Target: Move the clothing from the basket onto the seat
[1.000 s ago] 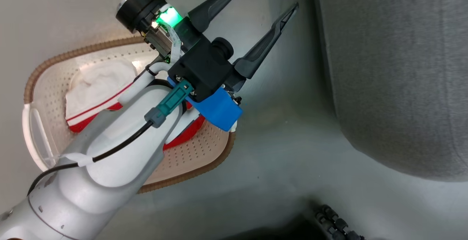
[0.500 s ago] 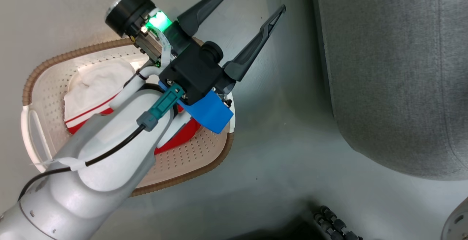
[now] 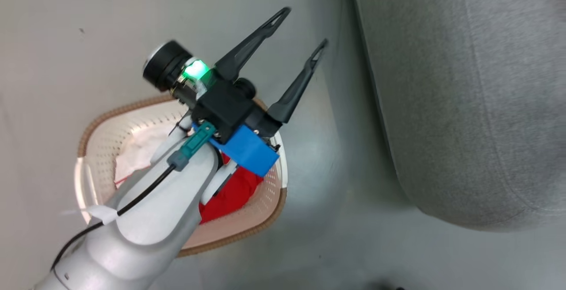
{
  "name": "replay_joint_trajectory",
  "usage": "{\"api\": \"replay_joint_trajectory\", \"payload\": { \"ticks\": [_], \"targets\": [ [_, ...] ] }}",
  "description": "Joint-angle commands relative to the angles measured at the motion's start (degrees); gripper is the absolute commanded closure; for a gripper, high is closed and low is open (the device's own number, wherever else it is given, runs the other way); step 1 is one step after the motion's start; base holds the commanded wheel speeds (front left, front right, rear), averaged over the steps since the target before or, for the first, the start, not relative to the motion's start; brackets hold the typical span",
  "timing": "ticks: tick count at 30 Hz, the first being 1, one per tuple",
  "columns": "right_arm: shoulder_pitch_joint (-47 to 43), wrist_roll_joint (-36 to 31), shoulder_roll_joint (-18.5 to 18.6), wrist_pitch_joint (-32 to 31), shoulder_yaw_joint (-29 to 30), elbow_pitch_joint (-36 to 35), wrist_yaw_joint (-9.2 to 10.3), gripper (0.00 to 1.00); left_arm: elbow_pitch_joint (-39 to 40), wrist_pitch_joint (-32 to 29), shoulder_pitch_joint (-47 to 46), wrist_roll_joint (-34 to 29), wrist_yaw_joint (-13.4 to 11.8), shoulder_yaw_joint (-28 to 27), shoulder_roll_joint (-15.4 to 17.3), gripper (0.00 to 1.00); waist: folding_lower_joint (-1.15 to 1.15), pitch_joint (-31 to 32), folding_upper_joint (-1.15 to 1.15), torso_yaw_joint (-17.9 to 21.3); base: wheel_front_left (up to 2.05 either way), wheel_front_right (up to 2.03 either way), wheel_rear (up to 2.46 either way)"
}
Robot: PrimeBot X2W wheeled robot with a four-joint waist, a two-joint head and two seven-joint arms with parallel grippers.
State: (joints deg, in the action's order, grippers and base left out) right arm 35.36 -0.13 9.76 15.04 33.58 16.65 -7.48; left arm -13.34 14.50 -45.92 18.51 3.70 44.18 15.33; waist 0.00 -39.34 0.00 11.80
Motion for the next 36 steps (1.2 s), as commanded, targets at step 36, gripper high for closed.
{"api": "replay_joint_trajectory", "payload": {
  "ticks": [36],
  "targets": [
    [-29.54,10.37,-5.64,0.21,-29.61,-12.27,-0.03,0.0,3.42,0.72,36.77,-7.83,1.8,-40.63,-10.27,0.0,0.0,33.09,0.0,-14.03,0.0,0.0,0.0]
  ]
}}
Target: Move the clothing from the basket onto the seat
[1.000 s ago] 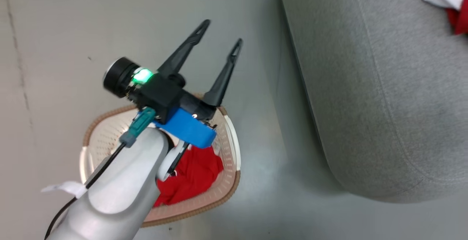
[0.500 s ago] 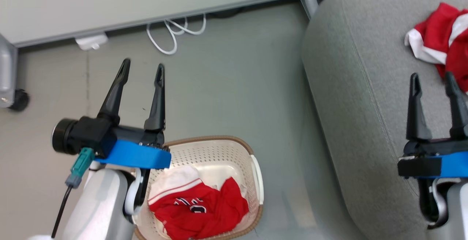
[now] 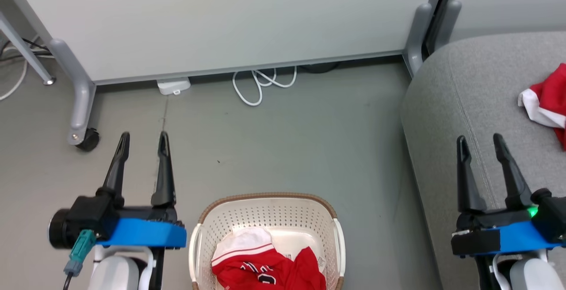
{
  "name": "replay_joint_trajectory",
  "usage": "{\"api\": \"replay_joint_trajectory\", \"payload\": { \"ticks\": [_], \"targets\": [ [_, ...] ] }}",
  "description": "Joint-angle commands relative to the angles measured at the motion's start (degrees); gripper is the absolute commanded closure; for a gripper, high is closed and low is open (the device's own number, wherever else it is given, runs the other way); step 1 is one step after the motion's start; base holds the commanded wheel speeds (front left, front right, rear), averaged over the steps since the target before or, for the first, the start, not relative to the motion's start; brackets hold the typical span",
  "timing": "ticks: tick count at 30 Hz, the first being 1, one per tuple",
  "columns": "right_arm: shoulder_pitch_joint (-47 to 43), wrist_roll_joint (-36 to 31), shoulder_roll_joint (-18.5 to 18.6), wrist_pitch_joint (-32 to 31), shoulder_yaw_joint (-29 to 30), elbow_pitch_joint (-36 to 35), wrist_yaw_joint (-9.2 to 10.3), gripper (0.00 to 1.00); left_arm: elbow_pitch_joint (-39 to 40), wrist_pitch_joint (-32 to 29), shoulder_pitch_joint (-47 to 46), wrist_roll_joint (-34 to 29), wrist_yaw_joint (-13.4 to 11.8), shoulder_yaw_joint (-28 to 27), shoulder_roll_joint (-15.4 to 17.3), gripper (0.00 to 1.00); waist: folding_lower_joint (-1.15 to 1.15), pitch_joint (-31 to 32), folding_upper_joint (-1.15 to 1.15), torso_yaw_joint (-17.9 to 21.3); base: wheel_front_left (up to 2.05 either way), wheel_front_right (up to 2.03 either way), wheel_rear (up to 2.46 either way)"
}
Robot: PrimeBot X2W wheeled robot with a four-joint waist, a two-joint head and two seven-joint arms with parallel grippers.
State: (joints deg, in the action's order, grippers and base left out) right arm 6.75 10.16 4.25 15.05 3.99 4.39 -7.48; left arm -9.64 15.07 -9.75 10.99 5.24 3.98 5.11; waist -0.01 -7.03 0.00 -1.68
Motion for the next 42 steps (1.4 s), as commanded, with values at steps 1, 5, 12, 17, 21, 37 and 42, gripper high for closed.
{"api": "replay_joint_trajectory", "payload": {
  "ticks": [1,5,12,17,21,37,42],
  "targets": [
    [-1.43,0.12,-0.33,0.2,-0.29,0.08,-0.03,0.0,-0.35,0.15,1.11,-0.54,0.41,-1.06,-0.31,0.0,0.01,1.13,0.0,-0.67,0.0,0.0,0.0],
    [-2.98,-0.52,-0.93,0.2,-1.03,0.37,-0.03,0.0,-1.0,0.15,3.06,-1.1,1.03,-2.88,-0.98,0.0,0.01,2.53,0.0,-0.98,0.0,0.0,0.0],
    [-4.9,-1.16,-1.37,0.2,-2.21,1.08,-0.03,0.0,-1.4,0.15,5.81,-2.43,1.89,-4.51,-1.62,0.0,0.01,3.99,0.0,-0.98,0.0,0.0,0.0],
    [-5.47,-1.31,-1.4,0.2,-2.47,1.58,-0.03,0.0,-1.73,0.15,6.75,-2.91,2.04,-4.7,-1.92,0.0,0.01,4.42,0.0,-0.98,0.0,0.0,0.0],
    [-5.65,-1.01,-1.41,0.2,-2.55,1.8,-0.03,0.0,-1.82,0.15,6.94,-3.07,2.22,-4.64,-2.08,0.0,0.01,4.48,0.0,-0.98,0.0,0.0,0.0],
    [-5.84,-1.23,-1.42,0.2,-2.89,2.28,-0.03,0.0,-2.72,0.15,5.97,-3.34,2.38,-3.78,-2.24,0.0,0.01,5.04,0.0,-1.38,0.0,0.0,0.0],
    [-4.97,-1.34,-1.41,0.2,-2.37,1.93,-0.03,0.0,-5.67,0.15,3.79,-2.1,2.39,-0.32,-1.63,0.0,0.01,4.28,0.0,-1.6,0.0,0.0,0.0]
  ]
}}
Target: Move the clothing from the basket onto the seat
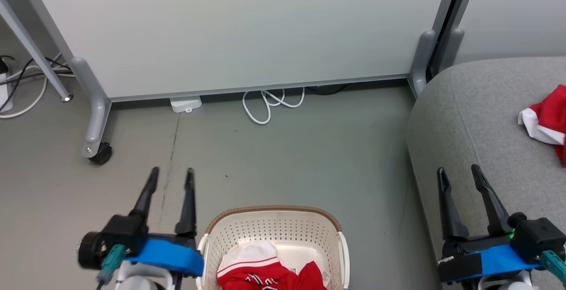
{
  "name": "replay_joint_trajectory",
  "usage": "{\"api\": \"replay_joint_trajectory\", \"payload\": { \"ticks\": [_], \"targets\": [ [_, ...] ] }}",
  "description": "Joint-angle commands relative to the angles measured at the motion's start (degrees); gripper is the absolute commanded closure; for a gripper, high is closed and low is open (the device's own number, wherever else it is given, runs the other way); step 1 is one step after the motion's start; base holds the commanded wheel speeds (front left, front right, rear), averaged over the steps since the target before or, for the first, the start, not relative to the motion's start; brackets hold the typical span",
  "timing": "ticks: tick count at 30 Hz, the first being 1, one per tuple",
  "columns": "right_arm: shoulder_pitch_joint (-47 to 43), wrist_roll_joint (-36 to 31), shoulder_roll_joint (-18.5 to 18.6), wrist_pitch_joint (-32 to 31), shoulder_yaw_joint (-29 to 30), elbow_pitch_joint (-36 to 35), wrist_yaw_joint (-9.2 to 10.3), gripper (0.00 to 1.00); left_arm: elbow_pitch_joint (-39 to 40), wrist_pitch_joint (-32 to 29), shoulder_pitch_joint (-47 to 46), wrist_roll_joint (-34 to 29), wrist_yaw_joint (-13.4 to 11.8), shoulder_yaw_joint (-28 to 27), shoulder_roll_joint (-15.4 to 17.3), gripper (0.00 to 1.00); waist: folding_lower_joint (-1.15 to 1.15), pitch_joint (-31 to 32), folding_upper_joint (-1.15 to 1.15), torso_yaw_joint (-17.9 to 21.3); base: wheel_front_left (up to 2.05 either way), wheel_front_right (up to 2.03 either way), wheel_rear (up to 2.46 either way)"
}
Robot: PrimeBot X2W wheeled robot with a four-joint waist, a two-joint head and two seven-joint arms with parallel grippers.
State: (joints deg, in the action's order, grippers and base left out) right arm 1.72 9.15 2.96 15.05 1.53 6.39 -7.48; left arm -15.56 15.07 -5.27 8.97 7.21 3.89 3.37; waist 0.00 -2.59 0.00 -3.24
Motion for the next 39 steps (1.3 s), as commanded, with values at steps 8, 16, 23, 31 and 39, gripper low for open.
{"api": "replay_joint_trajectory", "payload": {
  "ticks": [8,16,23,31,39],
  "targets": [
    [5.07,-0.78,-0.11,0.2,-0.5,-1.53,-0.03,0.0,-9.52,0.15,-10.86,3.61,0.39,11.9,4.76,0.0,0.0,-5.82,0.0,1.42,0.0,0.0,0.0],
    [9.92,-0.49,-0.1,0.2,-1.13,-3.48,-0.03,0.0,-21.25,0.15,-21.42,8.74,0.24,26.39,9.46,0.0,0.0,-15.64,0.0,4.87,0.0,0.0,0.0],
    [14.65,-0.04,-0.1,0.2,-1.15,-5.25,-0.03,0.0,-30.93,-0.27,-31.87,14.87,0.24,42.09,12.96,0.0,0.0,-25.48,0.0,7.92,0.0,0.0,0.0],
    [19.6,0.79,-0.1,0.2,-1.6,-7.73,-0.03,0.0,-36.5,-5.37,-41.87,20.61,0.23,60.33,16.17,0.0,0.0,-35.67,0.0,10.84,0.0,0.0,0.0],
    [22.77,2.28,-0.11,0.2,-1.93,-10.47,-0.03,0.0,-38.88,-12.92,-47.68,20.11,0.23,69.43,19.5,0.0,0.0,-43.79,0.0,14.25,0.0,0.0,0.0]
  ]
}}
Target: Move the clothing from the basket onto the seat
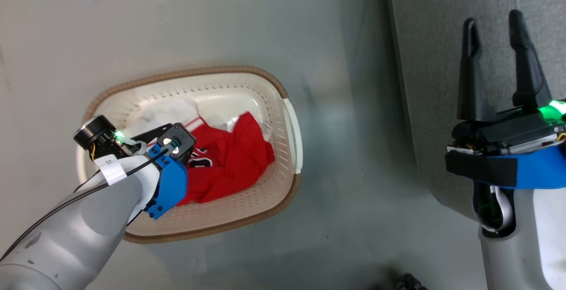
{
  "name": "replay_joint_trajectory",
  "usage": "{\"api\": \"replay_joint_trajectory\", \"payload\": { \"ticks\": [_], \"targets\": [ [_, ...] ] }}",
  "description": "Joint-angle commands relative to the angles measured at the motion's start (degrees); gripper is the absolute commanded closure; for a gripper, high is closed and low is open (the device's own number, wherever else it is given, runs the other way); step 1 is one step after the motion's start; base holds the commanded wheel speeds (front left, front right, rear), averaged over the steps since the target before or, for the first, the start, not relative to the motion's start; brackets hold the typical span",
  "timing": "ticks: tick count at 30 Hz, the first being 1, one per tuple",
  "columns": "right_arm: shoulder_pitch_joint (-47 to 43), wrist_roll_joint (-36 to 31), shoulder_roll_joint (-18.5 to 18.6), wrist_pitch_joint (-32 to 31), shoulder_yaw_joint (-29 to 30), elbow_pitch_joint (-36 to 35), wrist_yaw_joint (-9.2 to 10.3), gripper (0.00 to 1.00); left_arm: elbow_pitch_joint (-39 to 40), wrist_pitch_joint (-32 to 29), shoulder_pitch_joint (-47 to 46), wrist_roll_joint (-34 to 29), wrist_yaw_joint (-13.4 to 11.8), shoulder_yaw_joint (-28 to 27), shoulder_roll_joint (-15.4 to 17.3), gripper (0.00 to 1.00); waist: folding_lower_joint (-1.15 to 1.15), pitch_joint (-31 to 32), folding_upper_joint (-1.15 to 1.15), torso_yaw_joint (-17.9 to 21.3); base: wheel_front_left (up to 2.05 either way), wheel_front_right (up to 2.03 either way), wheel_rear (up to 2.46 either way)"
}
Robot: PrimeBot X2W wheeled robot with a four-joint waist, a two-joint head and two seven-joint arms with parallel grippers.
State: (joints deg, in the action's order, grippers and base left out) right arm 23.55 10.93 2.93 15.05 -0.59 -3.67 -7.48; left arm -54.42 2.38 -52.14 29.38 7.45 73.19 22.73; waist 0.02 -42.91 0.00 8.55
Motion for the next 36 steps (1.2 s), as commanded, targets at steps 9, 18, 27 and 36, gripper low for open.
{"api": "replay_joint_trajectory", "payload": {
  "ticks": [9,18,27,36],
  "targets": [
    [1.45,1.81,-0.08,0.2,0.21,-3.1,-0.03,0.0,0.23,-11.46,-2.0,-11.24,-0.01,0.3,2.55,0.0,-0.02,-10.35,0.0,4.6,0.0,0.0,0.0],
    [0.9,1.25,-0.08,0.2,-0.13,-6.15,-0.03,0.0,-4.49,-13.46,-5.76,-18.25,-0.01,0.32,2.49,0.0,-0.02,-15.33,0.0,4.91,0.0,0.0,0.0],
    [0.57,0.67,-0.08,0.2,-0.62,-8.14,-0.03,0.0,-9.33,-12.77,-8.5,-19.32,0.0,0.32,0.16,0.0,-0.02,-18.01,0.0,5.23,0.0,0.0,0.0],
    [1.16,0.22,-0.08,0.2,-0.7,-8.25,-0.03,0.0,-11.58,-12.5,-8.76,-20.37,0.0,0.34,-3.78,1.0,-0.02,-17.77,0.0,4.86,0.0,0.0,0.0]
  ]
}}
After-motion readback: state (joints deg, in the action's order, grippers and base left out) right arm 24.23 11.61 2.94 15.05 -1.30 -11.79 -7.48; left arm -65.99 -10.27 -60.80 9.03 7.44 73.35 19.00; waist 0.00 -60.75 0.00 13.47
